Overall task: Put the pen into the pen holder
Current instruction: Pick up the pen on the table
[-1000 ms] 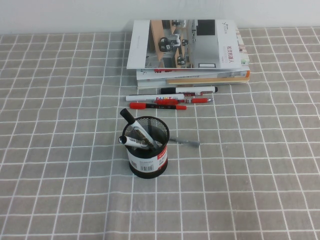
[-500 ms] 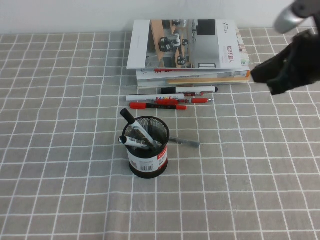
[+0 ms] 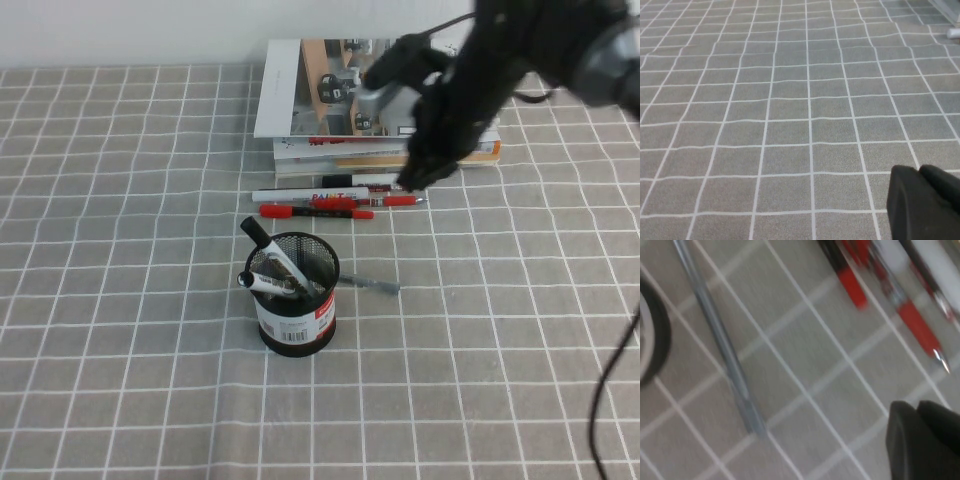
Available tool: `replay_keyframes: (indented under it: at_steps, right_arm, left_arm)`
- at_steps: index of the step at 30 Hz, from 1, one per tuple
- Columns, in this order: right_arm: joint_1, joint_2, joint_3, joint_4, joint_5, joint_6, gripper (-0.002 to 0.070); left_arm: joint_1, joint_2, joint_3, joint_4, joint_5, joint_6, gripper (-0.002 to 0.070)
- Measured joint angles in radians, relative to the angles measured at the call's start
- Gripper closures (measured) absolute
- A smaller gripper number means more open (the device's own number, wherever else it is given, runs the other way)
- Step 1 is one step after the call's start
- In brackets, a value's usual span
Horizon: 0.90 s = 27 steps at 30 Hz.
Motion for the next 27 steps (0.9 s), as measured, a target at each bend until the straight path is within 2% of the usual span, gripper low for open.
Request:
replay_keyframes:
  at_steps: [4,9,12,17,19,27]
  right_arm:
    - [0.058,0.093,-0.1,0.008,0.0,-0.009,0.0688]
    - [0.115,0.139,-0.108,0.012,0.006,-0.082,0.0668]
    - [0.131,0.147,-0.108,0.041,0.008,-0.126,0.0593]
    - [0.132,0.152,-0.108,0.062,0.008,-0.146,0.0369]
    - [0.132,0.152,-0.108,0.053,0.008,-0.148,0.0324]
    - [0.132,0.152,-0.052,0.032,0.008,-0.15,0.0365]
  left_arm:
    - [0.0,0.0,0.0,-0.002,0.0,0.0,0.0678]
    - [0.0,0.0,0.0,-0.002,0.0,0.0,0.0678]
    - [0.0,0.0,0.0,-0.002,0.0,0.0,0.0678]
    - [0.0,0.0,0.0,-0.011,0.0,0.0,0.0678]
    - [0.0,0.0,0.0,-0.031,0.0,0.0,0.0678]
    - [0.0,0.0,0.0,-0.077,0.0,0.0,0.0678]
